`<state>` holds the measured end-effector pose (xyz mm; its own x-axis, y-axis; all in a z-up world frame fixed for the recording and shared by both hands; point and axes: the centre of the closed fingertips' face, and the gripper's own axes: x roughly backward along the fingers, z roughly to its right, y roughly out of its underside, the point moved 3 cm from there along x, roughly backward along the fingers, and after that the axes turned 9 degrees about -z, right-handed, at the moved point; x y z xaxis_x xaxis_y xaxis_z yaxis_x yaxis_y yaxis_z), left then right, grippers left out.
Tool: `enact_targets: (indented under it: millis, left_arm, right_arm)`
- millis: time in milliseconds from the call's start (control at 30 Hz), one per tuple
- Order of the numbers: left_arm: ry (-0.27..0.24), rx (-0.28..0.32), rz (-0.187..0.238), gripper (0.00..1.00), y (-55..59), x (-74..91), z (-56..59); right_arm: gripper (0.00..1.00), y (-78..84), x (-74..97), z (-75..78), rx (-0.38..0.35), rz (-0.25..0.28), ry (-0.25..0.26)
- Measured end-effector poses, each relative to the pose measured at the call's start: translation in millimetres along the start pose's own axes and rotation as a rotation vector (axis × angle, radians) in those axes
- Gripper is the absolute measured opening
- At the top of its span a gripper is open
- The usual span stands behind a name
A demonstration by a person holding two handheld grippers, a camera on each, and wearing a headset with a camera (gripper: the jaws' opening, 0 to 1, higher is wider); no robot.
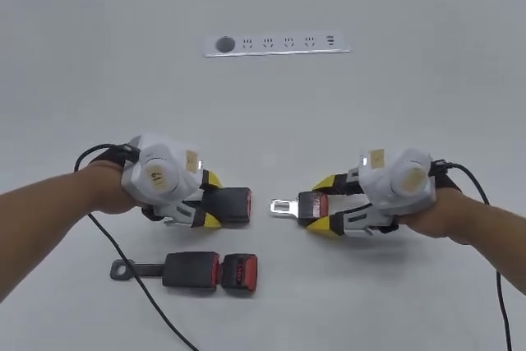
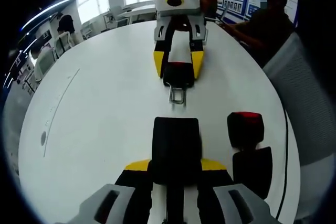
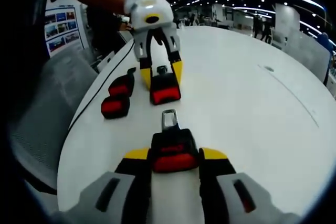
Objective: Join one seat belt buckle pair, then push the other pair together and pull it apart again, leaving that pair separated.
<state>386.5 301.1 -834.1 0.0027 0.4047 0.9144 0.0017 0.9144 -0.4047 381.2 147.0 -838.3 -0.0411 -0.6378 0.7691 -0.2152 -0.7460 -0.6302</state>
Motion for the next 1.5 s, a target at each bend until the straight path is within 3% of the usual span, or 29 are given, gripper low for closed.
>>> enact_targets:
  millis: [533, 967, 1500]
  left_arm:
    - [0.006, -0.02, -0.03, 0.34, 0.1, -2.0, -0.3]
    - [0.015, -0.052, -0.054, 0.33, -1.4, -2.4, -1.2]
    - [0.018, -0.035, -0.063, 0.33, -0.4, -2.5, -0.6]
  right_arm:
    - [0.35, -32.8, -25.7, 0.1, 0.016, 0.001, -0.023]
    - [0.34, -40.8, -34.6, -3.2, 0.03, -0.023, -0.023]
    - [0.34, -49.0, -43.1, -5.9, 0.012, -0.07, -0.011]
